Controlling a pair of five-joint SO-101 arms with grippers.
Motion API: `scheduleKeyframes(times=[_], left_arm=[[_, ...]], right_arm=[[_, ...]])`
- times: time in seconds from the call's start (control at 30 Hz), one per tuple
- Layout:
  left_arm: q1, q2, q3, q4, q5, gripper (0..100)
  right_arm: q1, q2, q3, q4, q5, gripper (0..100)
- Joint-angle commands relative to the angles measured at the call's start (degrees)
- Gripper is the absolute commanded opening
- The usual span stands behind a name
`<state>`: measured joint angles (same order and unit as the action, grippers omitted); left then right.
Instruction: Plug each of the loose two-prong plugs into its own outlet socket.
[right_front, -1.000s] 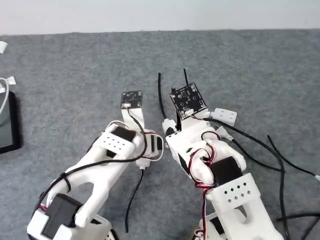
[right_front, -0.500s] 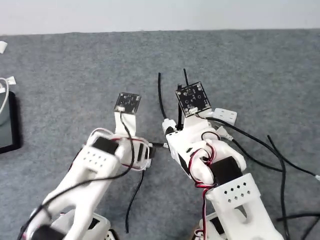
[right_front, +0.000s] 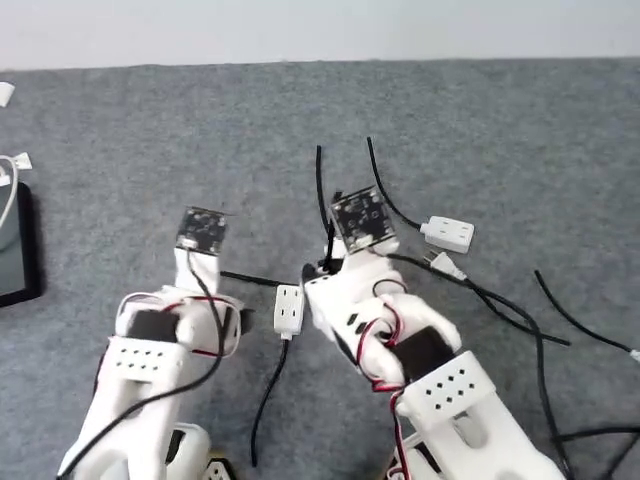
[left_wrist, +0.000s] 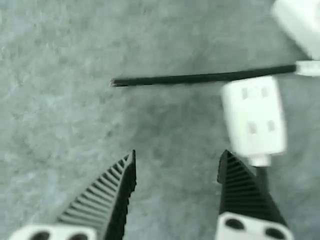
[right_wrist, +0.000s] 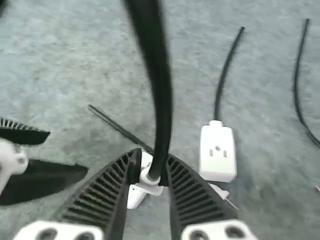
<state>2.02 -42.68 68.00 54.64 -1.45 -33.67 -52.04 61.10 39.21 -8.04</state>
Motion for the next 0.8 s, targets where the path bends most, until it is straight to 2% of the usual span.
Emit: scheduleKeyframes(times=[0.0,0.3,0.77], left_arm=[[-7.56,6.24,-3.03,-4.13,-3.52,25],[-10.2,18.11,-9.71,-4.4,-4.57,25],[-10.29,18.55,-9.89,-4.4,-4.66,25]], right_arm=[[-2.15,0.04,1.14,-4.62,-0.44,0.8],[-4.79,2.77,3.6,-10.86,-0.18,0.8],[-4.0,21.05,-3.43,-17.27,-0.35,0.8]])
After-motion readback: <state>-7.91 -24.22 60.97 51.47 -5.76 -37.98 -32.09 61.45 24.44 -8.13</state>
